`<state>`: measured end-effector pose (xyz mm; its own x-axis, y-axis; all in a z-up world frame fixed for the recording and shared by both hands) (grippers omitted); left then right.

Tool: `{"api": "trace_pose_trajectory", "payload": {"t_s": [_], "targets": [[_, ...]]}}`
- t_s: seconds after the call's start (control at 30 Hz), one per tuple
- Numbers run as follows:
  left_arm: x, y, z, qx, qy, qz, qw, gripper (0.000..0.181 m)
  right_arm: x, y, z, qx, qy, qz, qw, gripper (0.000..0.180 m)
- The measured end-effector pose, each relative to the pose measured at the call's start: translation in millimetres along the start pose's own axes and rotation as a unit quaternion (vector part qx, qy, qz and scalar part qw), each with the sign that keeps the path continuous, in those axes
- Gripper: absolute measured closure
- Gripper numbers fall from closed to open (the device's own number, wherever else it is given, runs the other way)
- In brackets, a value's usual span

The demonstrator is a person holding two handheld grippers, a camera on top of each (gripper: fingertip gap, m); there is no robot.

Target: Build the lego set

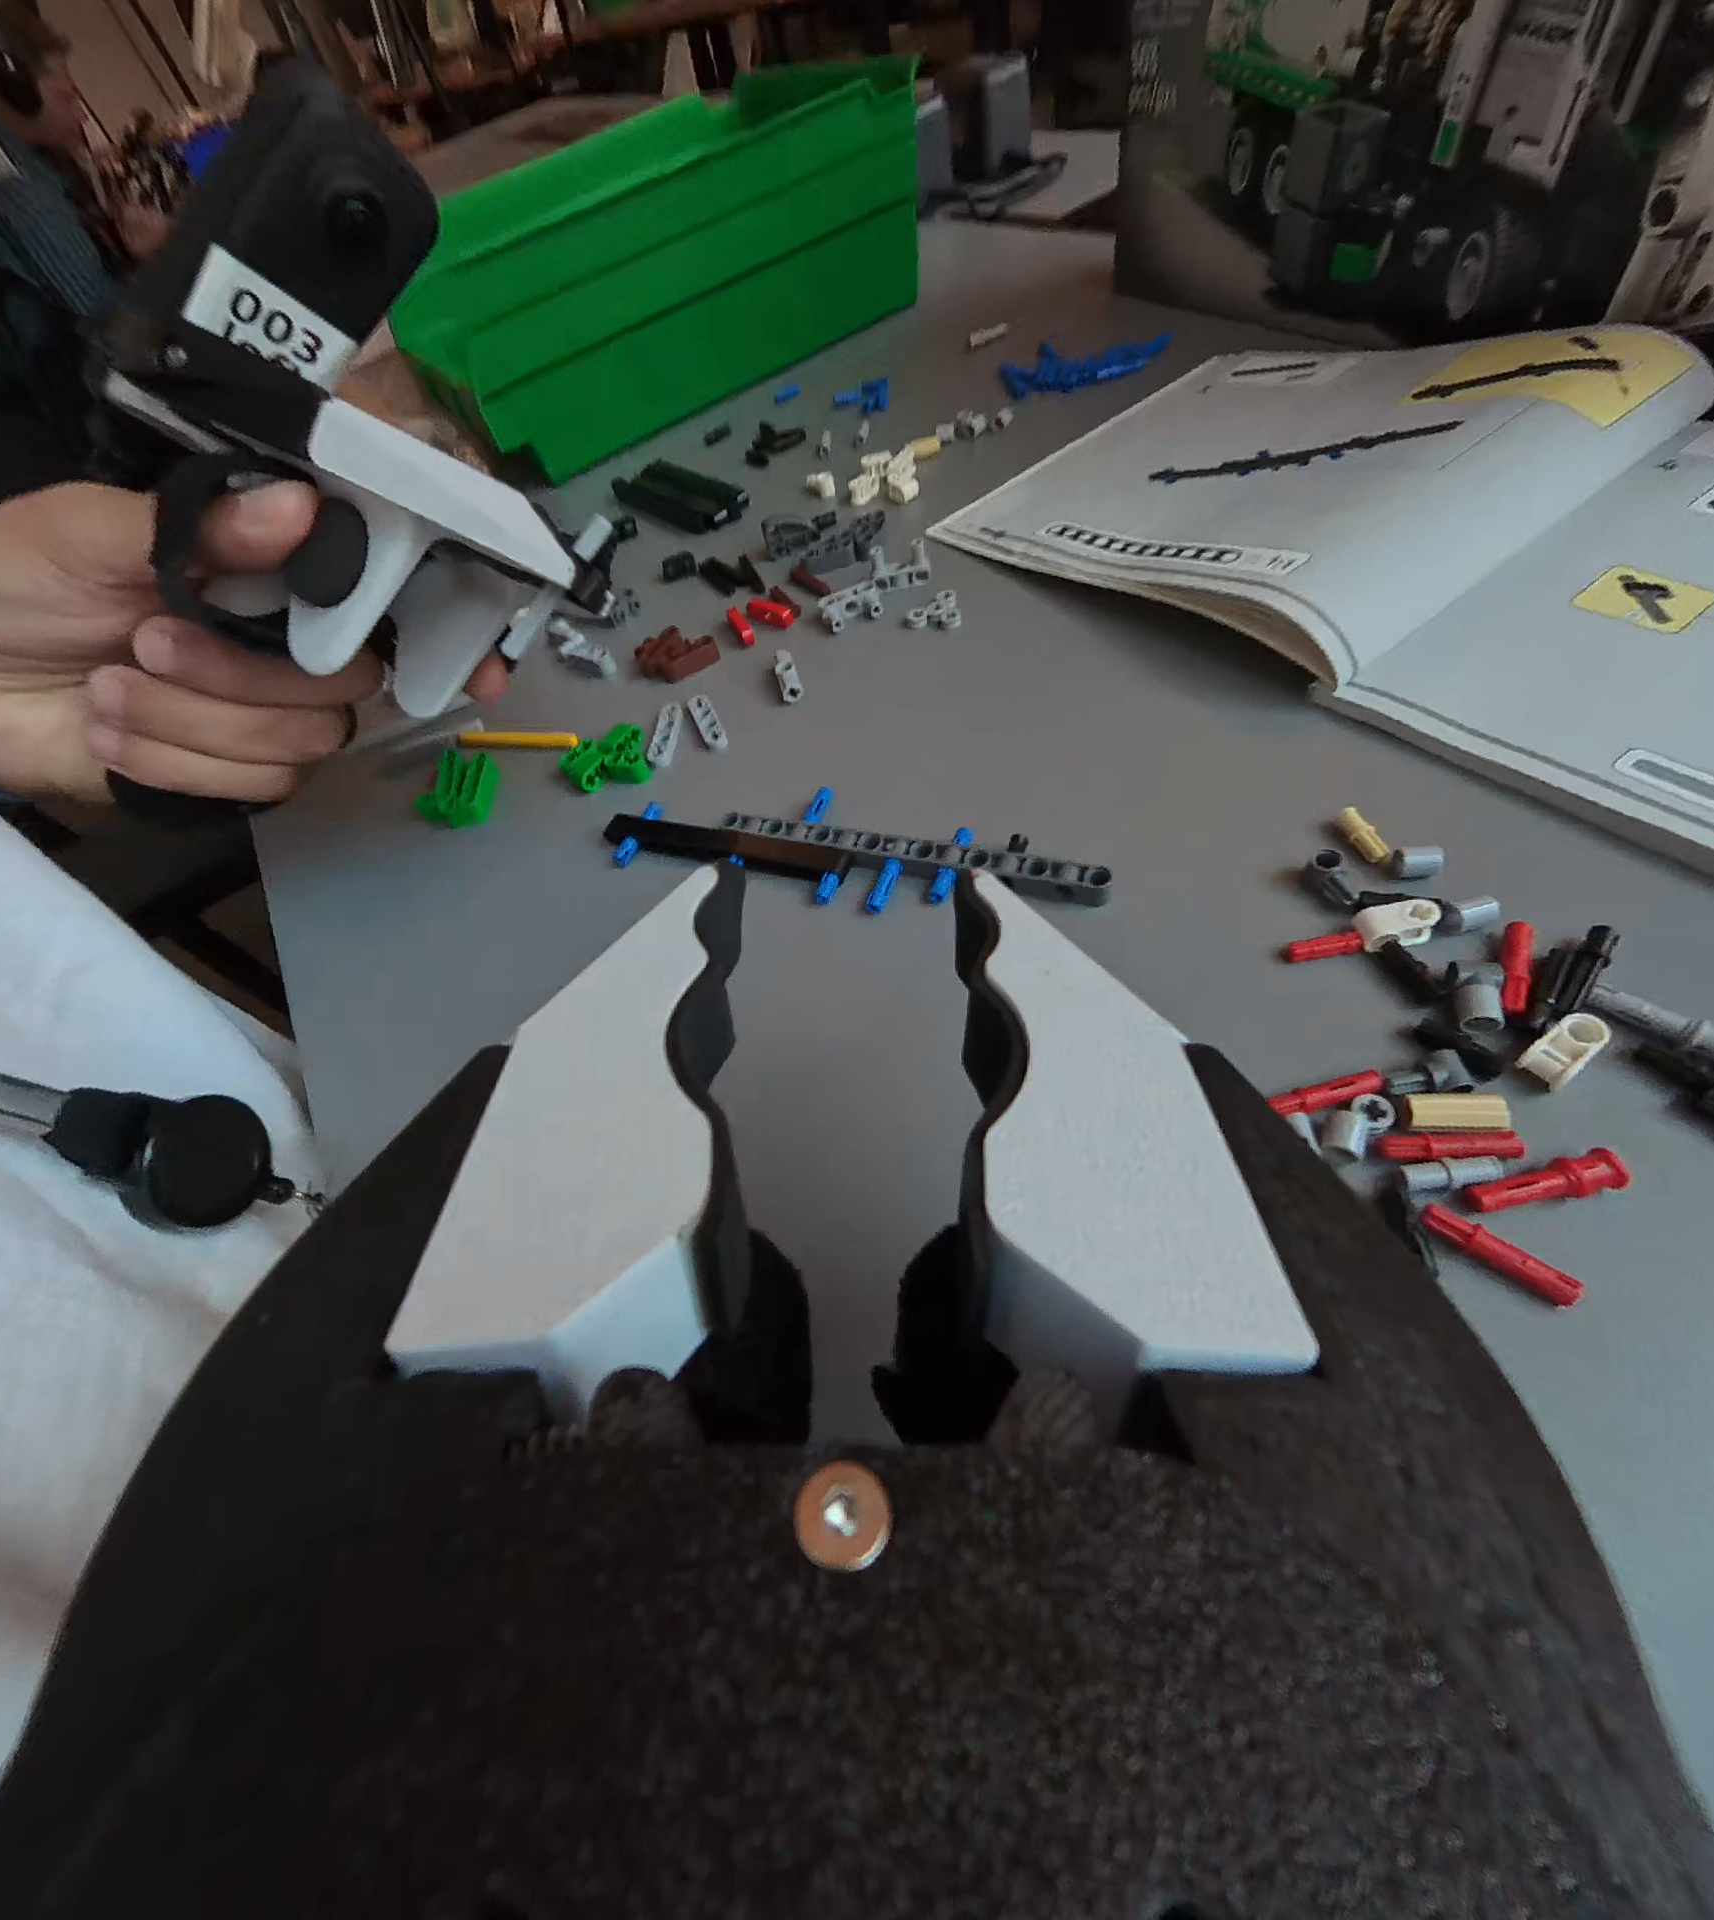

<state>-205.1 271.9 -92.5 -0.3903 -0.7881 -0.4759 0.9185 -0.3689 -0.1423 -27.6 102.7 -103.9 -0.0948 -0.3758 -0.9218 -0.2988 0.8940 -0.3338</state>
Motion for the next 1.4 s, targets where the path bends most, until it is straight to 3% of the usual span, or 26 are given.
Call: {"api": "trace_pose_trajectory", "payload": {"t_s": [0.03, 0.2, 0.57, 1.4], "targets": [[-4, 3, 0, 0.000, 0.003, 0.000, 1.000, 0.174, -1, -4, 2, -0.002, 0.007, 0.019, 1.000, 0.143], [-19, 23, -3, 0.011, -0.003, 0.010, 1.000, 0.175, -6, -13, 7, 0.000, 0.008, 0.072, 0.997, 0.145], [-31, 55, -17, -0.009, -0.016, -0.002, 1.000, 0.174, -9, -5, 19, -0.048, 0.032, 0.062, 0.996, 0.146], [-35, 65, -30, -0.021, -0.029, -0.020, 0.999, 0.175, -10, -5, 22, -0.066, 0.044, 0.065, 0.995, 0.147]]}}
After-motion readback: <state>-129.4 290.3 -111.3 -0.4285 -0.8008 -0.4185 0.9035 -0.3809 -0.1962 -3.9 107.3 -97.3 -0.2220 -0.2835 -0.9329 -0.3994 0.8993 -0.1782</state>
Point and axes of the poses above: each gripper's, where its closed fingertips meet, y out along the fingers, x out of its underside, z = x × y across the jaws, the point moved 9 cm from there along -y, back along the fingers, and after that the axes turned 1 degree about -y, right-handed, at the moved point
